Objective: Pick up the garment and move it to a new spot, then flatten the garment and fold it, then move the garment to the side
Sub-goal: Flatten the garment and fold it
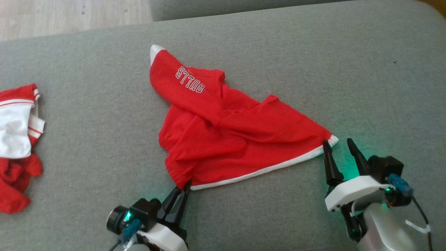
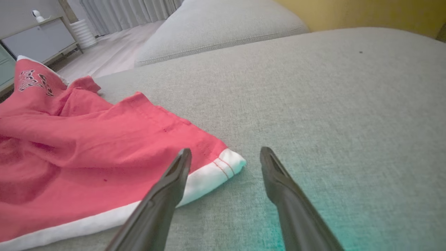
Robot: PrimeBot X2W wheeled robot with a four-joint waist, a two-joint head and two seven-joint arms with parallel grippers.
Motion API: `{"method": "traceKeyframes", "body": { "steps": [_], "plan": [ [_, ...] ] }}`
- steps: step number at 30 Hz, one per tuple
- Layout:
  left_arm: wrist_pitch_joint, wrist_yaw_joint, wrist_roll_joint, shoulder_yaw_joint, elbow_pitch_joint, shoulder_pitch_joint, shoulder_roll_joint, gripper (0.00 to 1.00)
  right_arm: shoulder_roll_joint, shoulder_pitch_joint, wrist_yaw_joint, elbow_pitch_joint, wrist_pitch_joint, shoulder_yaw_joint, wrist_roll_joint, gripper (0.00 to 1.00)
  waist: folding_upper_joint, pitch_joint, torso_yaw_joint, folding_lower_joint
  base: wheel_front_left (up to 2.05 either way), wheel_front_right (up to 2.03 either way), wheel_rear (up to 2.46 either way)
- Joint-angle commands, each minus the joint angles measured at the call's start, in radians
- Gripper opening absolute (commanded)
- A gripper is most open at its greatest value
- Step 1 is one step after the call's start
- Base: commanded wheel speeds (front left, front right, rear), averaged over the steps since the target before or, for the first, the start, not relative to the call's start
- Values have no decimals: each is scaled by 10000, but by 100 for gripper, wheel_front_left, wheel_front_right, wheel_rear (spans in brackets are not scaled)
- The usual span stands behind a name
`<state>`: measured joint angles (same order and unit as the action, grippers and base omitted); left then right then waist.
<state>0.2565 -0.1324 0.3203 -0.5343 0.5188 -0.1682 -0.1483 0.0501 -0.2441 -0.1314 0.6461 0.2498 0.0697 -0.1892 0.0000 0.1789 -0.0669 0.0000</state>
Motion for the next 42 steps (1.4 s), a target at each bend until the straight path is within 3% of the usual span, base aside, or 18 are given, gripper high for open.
{"method": "traceKeyframes", "body": {
  "steps": [1,8,9,10,11,17,21,28,33,38,42],
  "plan": [
    [53,18,111,169,-255,-392,-162,0,1,-444,7,14,120,194,-56,100,0,36,68,0,0,0,0],
    [53,18,156,110,-314,-475,-142,0,1,-967,7,1293,120,227,-280,100,0,141,224,0,0,0,0],
    [53,18,158,108,-323,-488,-133,0,1,-1031,7,1480,120,289,-324,89,0,149,241,0,0,0,0],
    [53,18,159,118,-333,-501,-121,0,1,-1085,7,1608,120,366,-390,4,0,152,258,0,0,0,0],
    [53,18,158,142,-355,-513,-111,0,1,-1121,7,1687,120,455,-453,0,0,150,267,0,0,0,0],
    [53,18,82,451,-905,-494,-108,0,1,-926,7,797,120,377,-1067,0,0,-175,317,0,0,0,0],
    [53,18,-77,681,-1823,-707,-376,0,1,-874,7,-419,120,488,-2266,0,0,-632,351,0,0,0,0],
    [53,17,-215,570,-3198,-2246,-1646,0,39,-1755,7,-1957,120,1073,-4613,0,0,-1564,461,0,0,0,0],
    [53,17,195,96,-3603,-4131,-2651,0,412,-3096,7,-2978,-180,1269,-6247,0,0,-1915,500,0,0,0,0],
    [53,17,888,-526,-3488,-6015,-3244,0,790,-4467,7,-3780,-688,1046,-6904,0,0,-1988,481,0,0,0,0],
    [49,17,1448,-1026,-2999,-7167,-3388,0,928,-5509,7,-3751,-1099,816,-6599,0,0,-1787,401,0,0,0,0]
  ]
}}
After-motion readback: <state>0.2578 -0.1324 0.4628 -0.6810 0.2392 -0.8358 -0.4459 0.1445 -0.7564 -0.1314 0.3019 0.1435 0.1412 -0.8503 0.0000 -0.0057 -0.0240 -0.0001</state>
